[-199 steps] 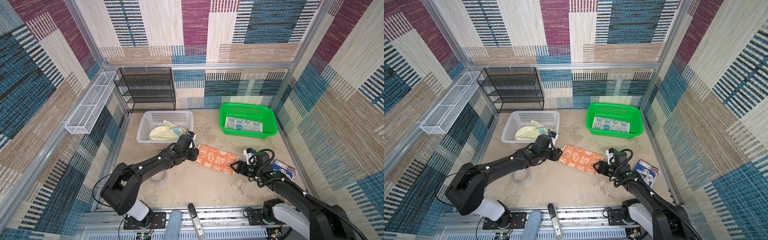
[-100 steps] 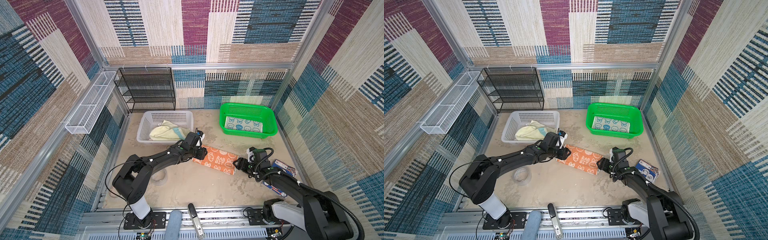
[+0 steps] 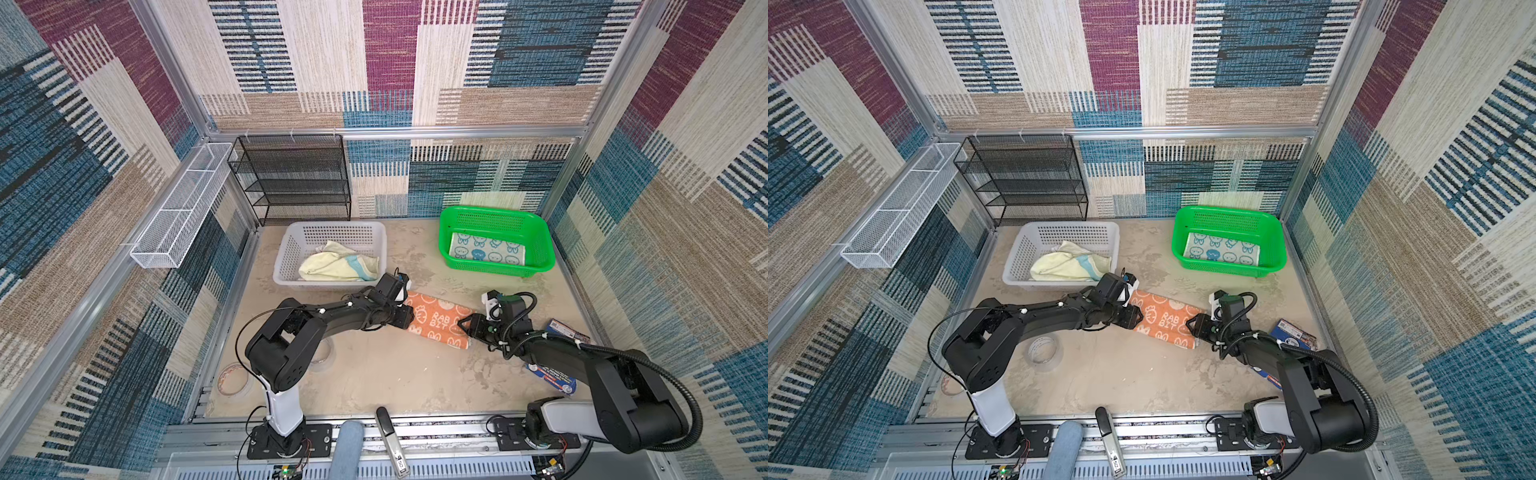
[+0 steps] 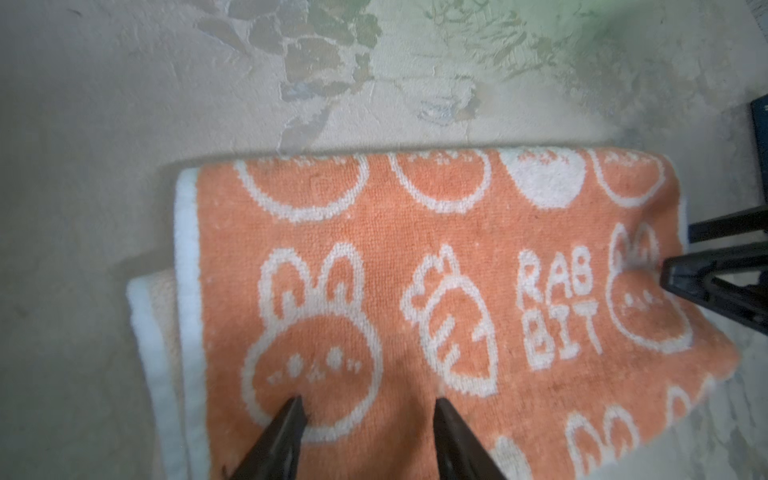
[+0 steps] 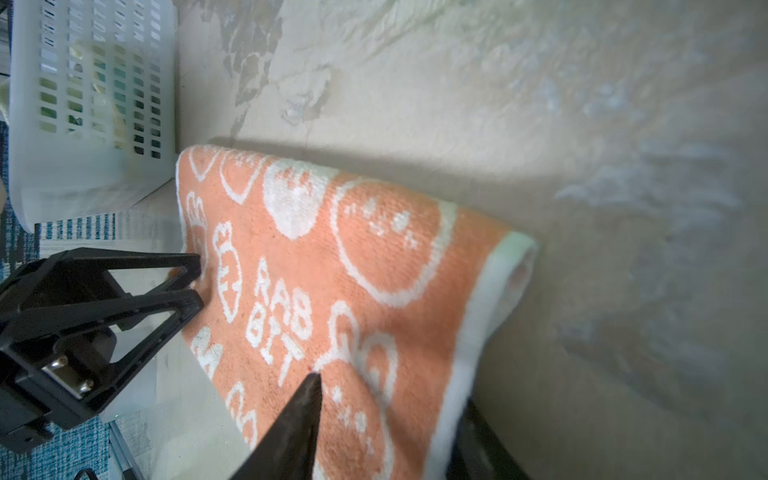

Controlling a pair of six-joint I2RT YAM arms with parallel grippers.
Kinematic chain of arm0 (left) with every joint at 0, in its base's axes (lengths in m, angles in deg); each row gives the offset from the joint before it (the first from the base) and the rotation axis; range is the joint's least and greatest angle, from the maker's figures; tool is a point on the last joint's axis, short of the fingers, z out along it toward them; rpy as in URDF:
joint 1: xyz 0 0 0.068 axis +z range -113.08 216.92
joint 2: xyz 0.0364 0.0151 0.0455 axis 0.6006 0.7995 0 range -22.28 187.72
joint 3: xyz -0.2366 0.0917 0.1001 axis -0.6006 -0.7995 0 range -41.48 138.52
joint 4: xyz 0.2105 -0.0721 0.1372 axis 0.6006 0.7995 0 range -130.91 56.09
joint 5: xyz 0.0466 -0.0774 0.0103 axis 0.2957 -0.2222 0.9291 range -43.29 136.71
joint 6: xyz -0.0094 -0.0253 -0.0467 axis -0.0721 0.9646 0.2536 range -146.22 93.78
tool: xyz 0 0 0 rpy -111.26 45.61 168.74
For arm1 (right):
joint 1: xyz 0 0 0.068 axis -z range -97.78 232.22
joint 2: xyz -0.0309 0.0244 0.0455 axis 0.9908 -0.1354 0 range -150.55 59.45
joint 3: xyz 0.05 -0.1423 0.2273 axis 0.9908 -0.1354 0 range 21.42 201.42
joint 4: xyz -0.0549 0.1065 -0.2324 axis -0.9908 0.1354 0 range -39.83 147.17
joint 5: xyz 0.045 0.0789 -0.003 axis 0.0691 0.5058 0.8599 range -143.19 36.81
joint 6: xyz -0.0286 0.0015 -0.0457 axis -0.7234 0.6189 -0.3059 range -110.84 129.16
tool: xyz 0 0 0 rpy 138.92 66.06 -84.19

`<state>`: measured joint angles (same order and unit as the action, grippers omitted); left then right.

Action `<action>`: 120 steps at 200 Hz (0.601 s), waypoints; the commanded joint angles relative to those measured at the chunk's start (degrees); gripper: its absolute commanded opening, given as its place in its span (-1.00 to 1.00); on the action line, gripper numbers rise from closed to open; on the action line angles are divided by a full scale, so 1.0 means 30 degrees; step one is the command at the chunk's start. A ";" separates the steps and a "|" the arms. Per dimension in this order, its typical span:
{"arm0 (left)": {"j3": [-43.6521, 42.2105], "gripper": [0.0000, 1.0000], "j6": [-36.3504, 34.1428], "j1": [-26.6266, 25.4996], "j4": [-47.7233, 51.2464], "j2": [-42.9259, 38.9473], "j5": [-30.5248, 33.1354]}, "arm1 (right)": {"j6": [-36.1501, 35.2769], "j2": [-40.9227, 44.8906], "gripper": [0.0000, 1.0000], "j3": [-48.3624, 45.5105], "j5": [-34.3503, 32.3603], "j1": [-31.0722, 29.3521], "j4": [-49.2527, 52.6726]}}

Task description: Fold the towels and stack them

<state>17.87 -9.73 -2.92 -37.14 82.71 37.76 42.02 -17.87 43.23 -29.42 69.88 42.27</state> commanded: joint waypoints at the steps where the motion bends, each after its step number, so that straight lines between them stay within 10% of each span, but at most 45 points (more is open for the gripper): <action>1: -0.0012 0.09 0.0097 0.0029 -0.0031 0.0158 0.0171 | 0.0159 -0.0849 -0.09 0.0126 0.0083 -0.0156 -0.0253; 71: -0.0023 0.18 0.0102 0.0036 -0.0026 0.0294 0.0416 | -0.0231 -0.4216 -1.00 0.1818 0.2266 -0.0341 -0.2869; 100: -0.0060 0.36 -0.0213 0.0040 -0.0211 -0.0436 0.0501 | -0.1638 -0.4813 -1.00 0.4313 0.2551 -0.0384 -0.1409; 114: -0.0067 0.51 -0.0351 0.0036 -0.0346 -0.1094 0.0270 | -0.2371 -0.4870 -1.00 0.5855 0.2230 -0.0393 -0.0150; 120: -0.0067 0.91 -0.0451 0.0036 -0.0323 -0.1436 0.0061 | -0.2665 -0.4933 -1.00 0.6644 0.2011 -0.0374 0.0527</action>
<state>17.76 -9.79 -2.94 -37.88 81.22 38.94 38.59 -32.25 57.26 -23.28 68.74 38.82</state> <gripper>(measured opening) 0.736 0.080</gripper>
